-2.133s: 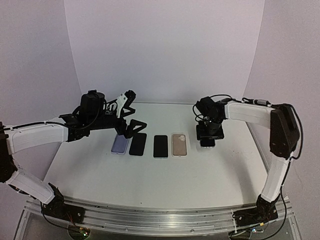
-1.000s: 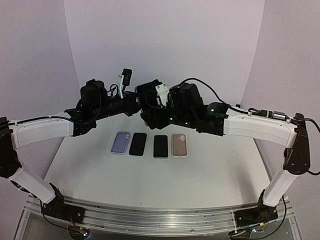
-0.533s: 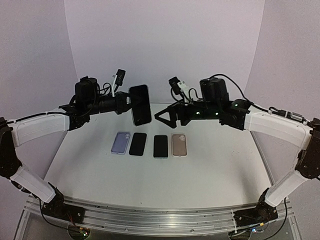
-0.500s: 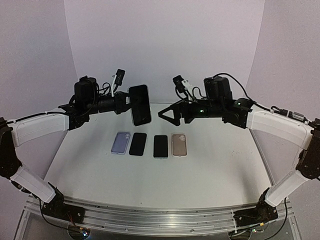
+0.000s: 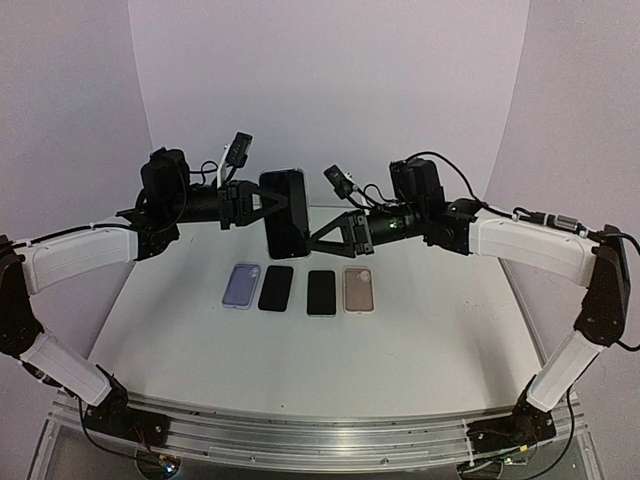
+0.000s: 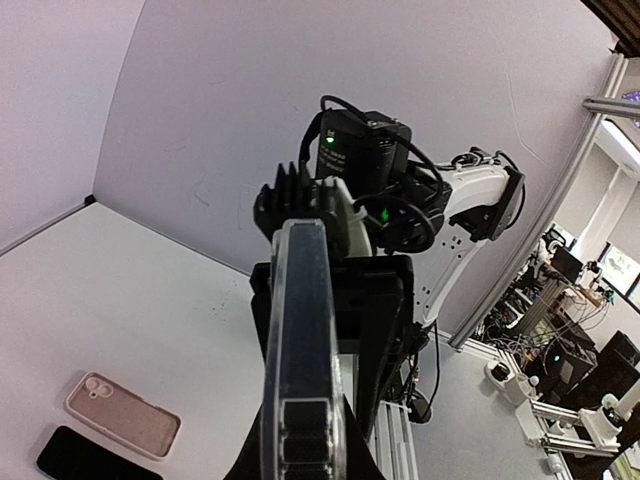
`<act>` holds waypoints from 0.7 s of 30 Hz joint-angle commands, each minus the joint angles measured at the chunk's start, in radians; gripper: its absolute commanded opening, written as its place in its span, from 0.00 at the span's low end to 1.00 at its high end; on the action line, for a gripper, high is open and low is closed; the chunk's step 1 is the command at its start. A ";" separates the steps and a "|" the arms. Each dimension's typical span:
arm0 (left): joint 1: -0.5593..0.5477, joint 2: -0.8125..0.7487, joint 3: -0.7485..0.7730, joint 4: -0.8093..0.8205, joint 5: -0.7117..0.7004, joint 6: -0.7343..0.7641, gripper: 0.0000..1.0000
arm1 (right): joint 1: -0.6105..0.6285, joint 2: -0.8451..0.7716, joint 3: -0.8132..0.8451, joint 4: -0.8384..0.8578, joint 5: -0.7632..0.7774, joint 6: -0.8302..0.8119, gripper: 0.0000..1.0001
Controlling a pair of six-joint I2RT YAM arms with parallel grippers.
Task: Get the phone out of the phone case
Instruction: Adjust the phone.
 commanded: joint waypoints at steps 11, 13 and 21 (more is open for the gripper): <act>-0.004 -0.033 0.052 0.170 0.034 -0.103 0.00 | 0.006 0.067 -0.050 0.461 -0.017 0.311 0.12; -0.004 -0.030 0.050 0.173 0.024 -0.123 0.00 | 0.006 0.085 -0.065 0.587 -0.017 0.388 0.01; -0.004 -0.057 0.022 0.104 -0.044 -0.133 0.42 | 0.006 0.032 -0.098 0.669 0.118 0.365 0.00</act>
